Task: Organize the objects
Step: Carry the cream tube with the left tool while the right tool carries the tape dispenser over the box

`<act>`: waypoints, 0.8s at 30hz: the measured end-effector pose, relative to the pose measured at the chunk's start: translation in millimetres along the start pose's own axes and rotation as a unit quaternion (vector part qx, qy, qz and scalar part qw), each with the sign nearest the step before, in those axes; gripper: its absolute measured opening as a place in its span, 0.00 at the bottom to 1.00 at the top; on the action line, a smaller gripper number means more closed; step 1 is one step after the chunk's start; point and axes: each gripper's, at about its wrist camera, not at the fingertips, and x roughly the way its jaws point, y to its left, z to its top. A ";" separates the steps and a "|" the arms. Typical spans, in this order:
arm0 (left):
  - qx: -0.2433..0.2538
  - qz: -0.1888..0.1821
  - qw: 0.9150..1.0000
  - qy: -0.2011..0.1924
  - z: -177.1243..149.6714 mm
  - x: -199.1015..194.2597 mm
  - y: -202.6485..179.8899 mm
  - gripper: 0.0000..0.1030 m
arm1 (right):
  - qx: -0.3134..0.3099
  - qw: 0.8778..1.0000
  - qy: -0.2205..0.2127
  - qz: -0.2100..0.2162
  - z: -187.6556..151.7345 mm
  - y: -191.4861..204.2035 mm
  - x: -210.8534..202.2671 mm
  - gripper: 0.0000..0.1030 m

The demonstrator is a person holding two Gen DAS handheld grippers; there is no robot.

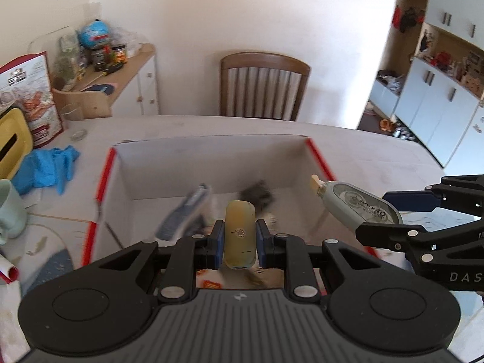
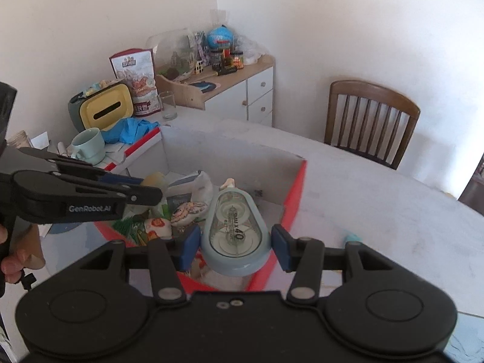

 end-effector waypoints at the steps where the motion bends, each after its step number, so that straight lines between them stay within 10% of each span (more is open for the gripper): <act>1: -0.002 0.003 1.000 0.003 0.9 3.3 4.6 0.20 | 0.003 1.000 0.005 0.001 2.0 1.1 6.9 0.49; 24: 0.000 0.006 0.995 0.102 -6.9 77.9 35.6 0.20 | -0.035 0.996 0.084 -0.010 4.3 32.3 102.7 0.49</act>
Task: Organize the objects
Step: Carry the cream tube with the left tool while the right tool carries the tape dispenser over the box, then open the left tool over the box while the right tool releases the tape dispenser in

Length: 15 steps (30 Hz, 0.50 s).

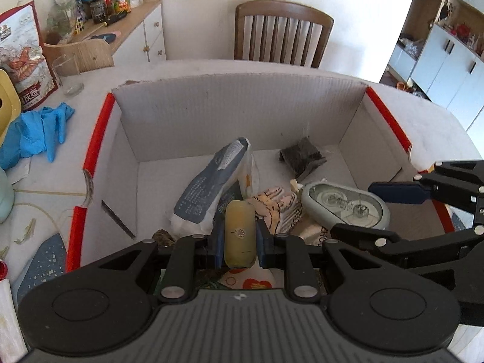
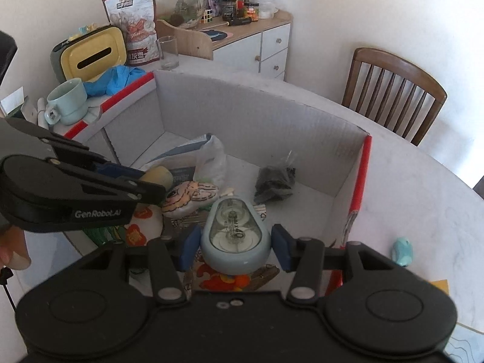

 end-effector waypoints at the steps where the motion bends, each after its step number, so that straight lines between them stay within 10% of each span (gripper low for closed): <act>1: 0.002 -0.001 1.000 0.004 0.3 1.7 -0.3 0.20 | 0.000 1.000 0.001 0.001 0.5 0.0 0.4 0.49; 15: 0.028 0.008 0.999 0.017 -2.4 4.1 -8.8 0.20 | -0.009 1.000 -0.010 0.008 4.9 0.2 -19.9 0.59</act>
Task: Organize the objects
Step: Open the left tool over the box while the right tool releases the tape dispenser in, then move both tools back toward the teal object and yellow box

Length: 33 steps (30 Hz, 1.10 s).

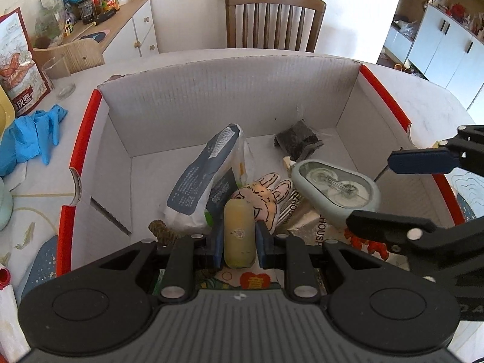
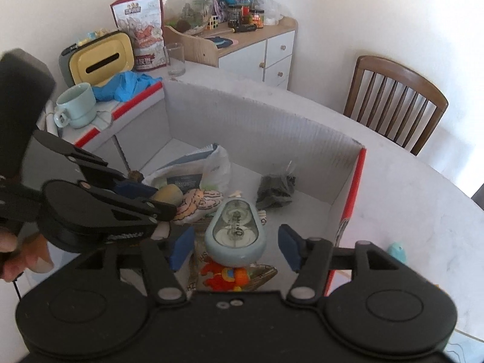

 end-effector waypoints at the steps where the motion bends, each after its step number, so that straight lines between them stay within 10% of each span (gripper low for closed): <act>1: 0.002 0.001 1.000 -0.001 -0.3 -0.8 -1.0 0.21 | -0.001 1.000 -0.001 -0.001 0.2 0.3 -2.6 0.59; 10: 0.004 0.003 1.000 -0.026 -3.8 -17.2 -8.3 0.56 | -0.005 1.000 -0.024 0.001 -0.8 1.1 -34.0 0.60; 33: 0.008 -0.007 0.997 -0.081 -10.2 -77.8 -65.8 0.78 | 0.026 0.997 -0.076 0.011 -46.5 -44.8 -117.7 0.77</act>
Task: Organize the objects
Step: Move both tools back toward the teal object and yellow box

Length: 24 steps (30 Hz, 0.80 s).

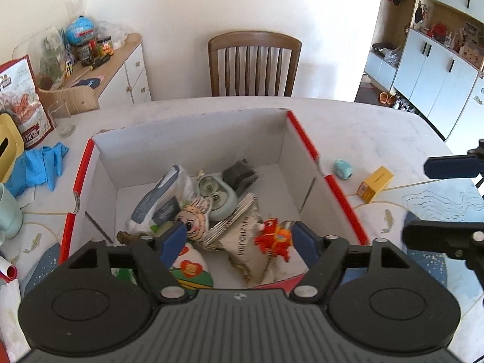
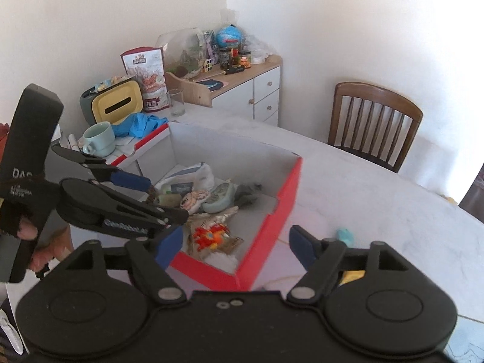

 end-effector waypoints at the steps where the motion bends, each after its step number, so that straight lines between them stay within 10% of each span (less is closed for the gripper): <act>1: 0.000 0.001 1.000 -0.002 0.4 -1.6 -3.4 0.79 | 0.001 1.000 -0.002 -0.002 -3.1 -4.4 -4.5 0.79; 24: 0.003 -0.043 0.999 -0.026 48.2 31.6 -123.7 0.98 | 0.056 0.996 0.004 -0.067 -71.8 -129.0 -30.8 0.92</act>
